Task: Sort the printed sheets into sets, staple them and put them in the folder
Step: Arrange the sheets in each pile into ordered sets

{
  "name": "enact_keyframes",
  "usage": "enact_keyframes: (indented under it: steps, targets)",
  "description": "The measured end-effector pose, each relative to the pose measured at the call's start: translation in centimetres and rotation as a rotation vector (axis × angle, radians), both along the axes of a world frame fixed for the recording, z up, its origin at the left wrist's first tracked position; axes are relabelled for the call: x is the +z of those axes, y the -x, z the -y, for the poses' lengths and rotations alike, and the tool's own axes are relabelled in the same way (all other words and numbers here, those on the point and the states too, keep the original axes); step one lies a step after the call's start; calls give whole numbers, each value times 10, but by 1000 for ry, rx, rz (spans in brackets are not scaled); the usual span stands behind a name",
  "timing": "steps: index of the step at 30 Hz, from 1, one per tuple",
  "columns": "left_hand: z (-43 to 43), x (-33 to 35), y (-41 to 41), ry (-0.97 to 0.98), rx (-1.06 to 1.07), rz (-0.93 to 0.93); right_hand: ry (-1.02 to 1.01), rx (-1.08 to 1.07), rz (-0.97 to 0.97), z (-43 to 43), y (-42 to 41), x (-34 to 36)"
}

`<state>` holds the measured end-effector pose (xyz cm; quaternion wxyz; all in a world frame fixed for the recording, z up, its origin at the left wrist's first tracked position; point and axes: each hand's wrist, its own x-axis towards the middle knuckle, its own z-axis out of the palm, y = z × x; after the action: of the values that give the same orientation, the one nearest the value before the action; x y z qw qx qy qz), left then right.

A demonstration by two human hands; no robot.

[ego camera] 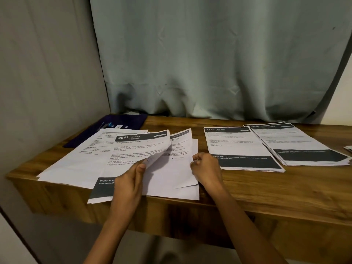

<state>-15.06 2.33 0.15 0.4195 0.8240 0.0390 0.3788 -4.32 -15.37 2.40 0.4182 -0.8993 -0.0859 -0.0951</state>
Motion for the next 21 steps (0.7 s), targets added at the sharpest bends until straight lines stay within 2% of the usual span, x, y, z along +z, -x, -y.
enact_keyframes:
  steps: [6, 15, 17, 21]
  targets:
    - [7, 2, -3, 57, 83, 24, -125, 35, -69, 4, 1, 5]
    - [9, -6, -14, -148, -33, 63, -174, 122, -103, 5, 0, 2]
    - [10, -6, -17, -216, -25, 72, -295, 162, -156, 2, 2, 4]
    - [19, -5, -17, -252, -118, 42, -733, 295, -439, -7, 4, 6]
